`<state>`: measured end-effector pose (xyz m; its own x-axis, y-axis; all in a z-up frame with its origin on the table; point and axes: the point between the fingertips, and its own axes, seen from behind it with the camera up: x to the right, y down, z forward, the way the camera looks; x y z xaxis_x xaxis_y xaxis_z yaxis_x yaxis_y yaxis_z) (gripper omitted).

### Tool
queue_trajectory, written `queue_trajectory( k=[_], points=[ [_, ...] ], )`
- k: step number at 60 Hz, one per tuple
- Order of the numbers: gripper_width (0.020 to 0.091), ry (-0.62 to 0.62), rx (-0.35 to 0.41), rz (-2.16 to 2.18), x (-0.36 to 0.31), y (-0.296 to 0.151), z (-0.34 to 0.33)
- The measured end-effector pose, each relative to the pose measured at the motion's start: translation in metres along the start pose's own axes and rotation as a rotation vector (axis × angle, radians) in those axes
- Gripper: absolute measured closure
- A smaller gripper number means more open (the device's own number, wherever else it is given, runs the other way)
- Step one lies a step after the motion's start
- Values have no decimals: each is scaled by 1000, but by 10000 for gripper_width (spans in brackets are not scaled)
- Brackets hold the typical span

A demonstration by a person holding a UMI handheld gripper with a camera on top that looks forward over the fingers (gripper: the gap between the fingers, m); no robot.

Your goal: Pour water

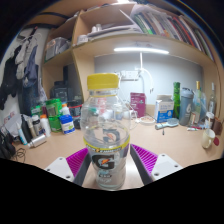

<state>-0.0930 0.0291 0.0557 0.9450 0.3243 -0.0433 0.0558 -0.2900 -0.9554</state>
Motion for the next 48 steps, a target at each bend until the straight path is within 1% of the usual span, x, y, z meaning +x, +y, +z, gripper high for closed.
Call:
queue_trajectory(
  k=[2, 4, 6, 7, 13, 16, 19, 21, 22, 25, 26, 31, 35, 36, 41, 46, 47, 48],
  points=[
    [287, -3, 1, -8, 0, 1, 6],
    [334, -11, 7, -15, -1, -1, 10],
    [487, -22, 13, -18, -3, -2, 13],
    [514, -16, 10, -18, -1, -2, 15],
    [559, -17, -6, -34, -1, 0, 16],
    [597, -13, -7, -36, 0, 0, 16],
    [625, -3, -22, -14, 2, 2, 16],
    [627, -3, -34, -11, 1, 4, 17],
    [646, -5, -39, -14, 0, 5, 17],
    [648, -12, -47, -21, 1, 4, 17],
    [660, -16, -50, -27, 1, 4, 17],
    [661, -34, -61, -33, 1, 4, 19],
    [660, -49, -100, -32, 4, 1, 19],
    [659, -46, -102, -22, 7, -5, 17],
    [659, -34, -53, 93, 39, -47, 9],
    [661, -22, -33, 349, 86, -83, 4],
    [682, -20, -32, 416, 96, -89, 2],
    [661, -19, -31, 484, 107, -93, 1]
  ],
)
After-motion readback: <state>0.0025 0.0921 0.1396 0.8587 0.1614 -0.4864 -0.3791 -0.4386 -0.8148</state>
